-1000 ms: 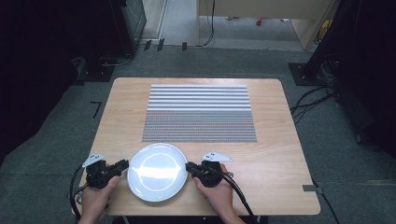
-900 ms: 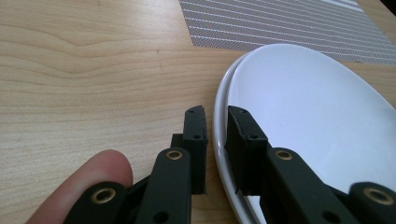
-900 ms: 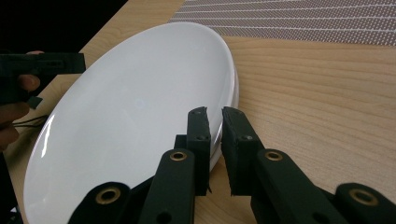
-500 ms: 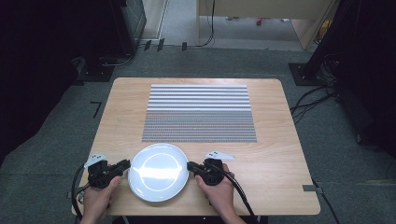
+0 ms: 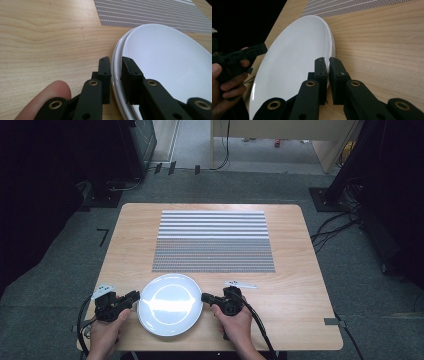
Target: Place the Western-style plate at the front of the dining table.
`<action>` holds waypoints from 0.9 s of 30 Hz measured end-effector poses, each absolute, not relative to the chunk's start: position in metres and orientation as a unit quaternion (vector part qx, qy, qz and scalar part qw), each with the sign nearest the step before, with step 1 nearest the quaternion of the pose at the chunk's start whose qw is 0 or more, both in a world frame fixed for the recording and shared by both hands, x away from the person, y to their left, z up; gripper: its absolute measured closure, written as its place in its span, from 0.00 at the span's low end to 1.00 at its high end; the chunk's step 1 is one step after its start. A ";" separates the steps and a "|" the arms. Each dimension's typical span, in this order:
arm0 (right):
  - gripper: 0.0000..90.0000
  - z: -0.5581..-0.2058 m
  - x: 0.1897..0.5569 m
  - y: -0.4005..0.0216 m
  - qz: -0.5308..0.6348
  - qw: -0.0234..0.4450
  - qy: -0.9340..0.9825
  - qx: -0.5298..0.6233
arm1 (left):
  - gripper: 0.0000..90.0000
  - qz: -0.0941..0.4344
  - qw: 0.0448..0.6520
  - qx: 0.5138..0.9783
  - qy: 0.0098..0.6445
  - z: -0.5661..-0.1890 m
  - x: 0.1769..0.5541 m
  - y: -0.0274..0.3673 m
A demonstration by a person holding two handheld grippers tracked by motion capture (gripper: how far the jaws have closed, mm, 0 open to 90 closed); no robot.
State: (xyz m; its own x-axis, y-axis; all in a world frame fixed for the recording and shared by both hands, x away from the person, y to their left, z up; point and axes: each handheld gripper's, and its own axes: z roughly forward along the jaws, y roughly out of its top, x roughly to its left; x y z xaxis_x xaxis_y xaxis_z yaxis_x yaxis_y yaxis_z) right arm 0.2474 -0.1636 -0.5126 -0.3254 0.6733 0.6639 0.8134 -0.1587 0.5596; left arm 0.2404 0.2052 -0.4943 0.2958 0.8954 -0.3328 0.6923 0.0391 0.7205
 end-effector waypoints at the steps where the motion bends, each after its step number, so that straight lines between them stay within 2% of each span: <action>1: 0.96 -0.512 0.248 -0.165 -0.499 0.079 -0.639 -0.581 | 0.87 0.120 0.426 0.683 0.581 -0.494 0.240 0.205; 5: 0.97 -0.509 0.249 -0.168 -0.530 0.134 -0.605 -0.580 | 0.87 0.118 0.428 0.685 0.578 -0.495 0.240 0.203; 9: 0.95 -0.505 0.247 -0.169 -0.522 0.080 -0.613 -0.588 | 0.84 0.119 0.424 0.689 0.576 -0.495 0.240 0.202; 12: 0.95 -0.506 0.247 -0.173 -0.512 0.074 -0.616 -0.594 | 0.84 0.117 0.418 0.691 0.578 -0.497 0.241 0.203; 24: 0.93 -0.515 0.242 -0.178 -0.501 0.108 -0.609 -0.605 | 0.85 0.118 0.414 0.694 0.578 -0.497 0.242 0.202; 27: 0.90 -0.514 0.242 -0.177 -0.512 0.137 -0.597 -0.603 | 0.85 0.119 0.412 0.695 0.577 -0.498 0.241 0.202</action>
State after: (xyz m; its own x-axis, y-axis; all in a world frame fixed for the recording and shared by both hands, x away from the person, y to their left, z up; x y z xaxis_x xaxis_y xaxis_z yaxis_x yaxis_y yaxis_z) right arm 0.2418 -0.1774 -0.5137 -0.2364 0.5799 0.7797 0.8594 -0.2497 0.4462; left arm 0.2415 0.2017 -0.4975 0.3067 0.8998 -0.3102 0.7041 0.0048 0.7100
